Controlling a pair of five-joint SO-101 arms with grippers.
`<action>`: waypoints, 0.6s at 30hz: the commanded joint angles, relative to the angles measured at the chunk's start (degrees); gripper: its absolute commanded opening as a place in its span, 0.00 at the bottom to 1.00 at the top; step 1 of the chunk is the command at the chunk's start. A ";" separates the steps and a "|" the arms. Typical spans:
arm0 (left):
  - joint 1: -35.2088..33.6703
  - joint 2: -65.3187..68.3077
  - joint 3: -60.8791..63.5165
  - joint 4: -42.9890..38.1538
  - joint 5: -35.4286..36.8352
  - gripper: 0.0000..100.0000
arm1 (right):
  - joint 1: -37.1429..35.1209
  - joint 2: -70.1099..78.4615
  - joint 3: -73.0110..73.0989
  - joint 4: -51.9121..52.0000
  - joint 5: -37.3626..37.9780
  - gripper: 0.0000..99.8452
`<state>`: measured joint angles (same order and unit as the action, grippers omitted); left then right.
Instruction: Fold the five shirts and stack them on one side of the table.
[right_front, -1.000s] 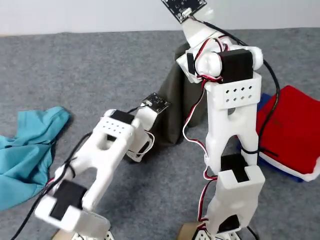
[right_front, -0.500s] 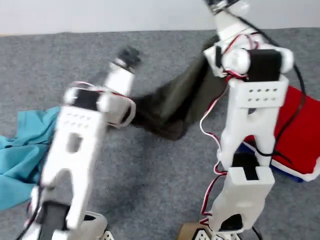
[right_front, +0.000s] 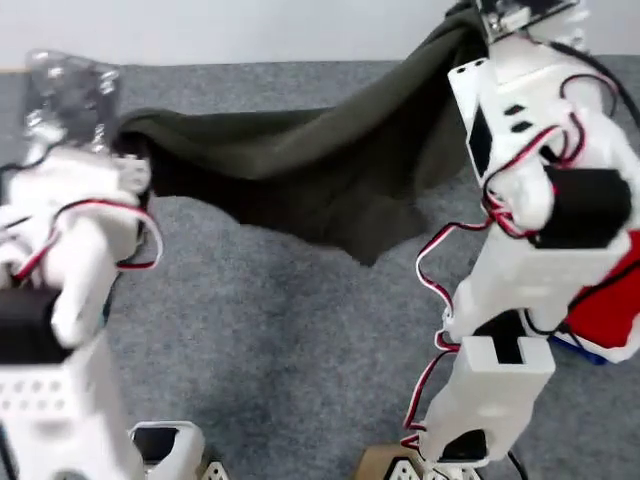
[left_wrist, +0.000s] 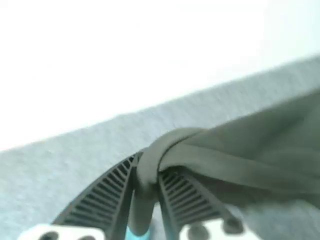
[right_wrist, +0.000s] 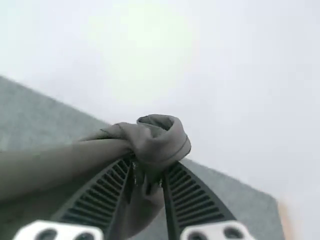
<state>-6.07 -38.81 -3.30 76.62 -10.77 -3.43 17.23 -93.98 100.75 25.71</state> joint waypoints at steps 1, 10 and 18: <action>-2.55 -6.07 -2.15 -6.51 0.09 0.00 | 0.84 -6.37 -2.02 2.07 0.79 0.01; -3.52 -16.00 -2.15 -9.93 -0.18 0.00 | 0.66 -15.08 -1.93 2.07 6.86 0.01; -10.90 -20.48 -2.15 -11.60 -0.26 0.00 | -1.98 -18.77 10.20 2.15 7.91 0.01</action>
<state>-13.98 -58.42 -3.91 67.30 -10.77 -3.69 0.88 -89.67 100.75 33.01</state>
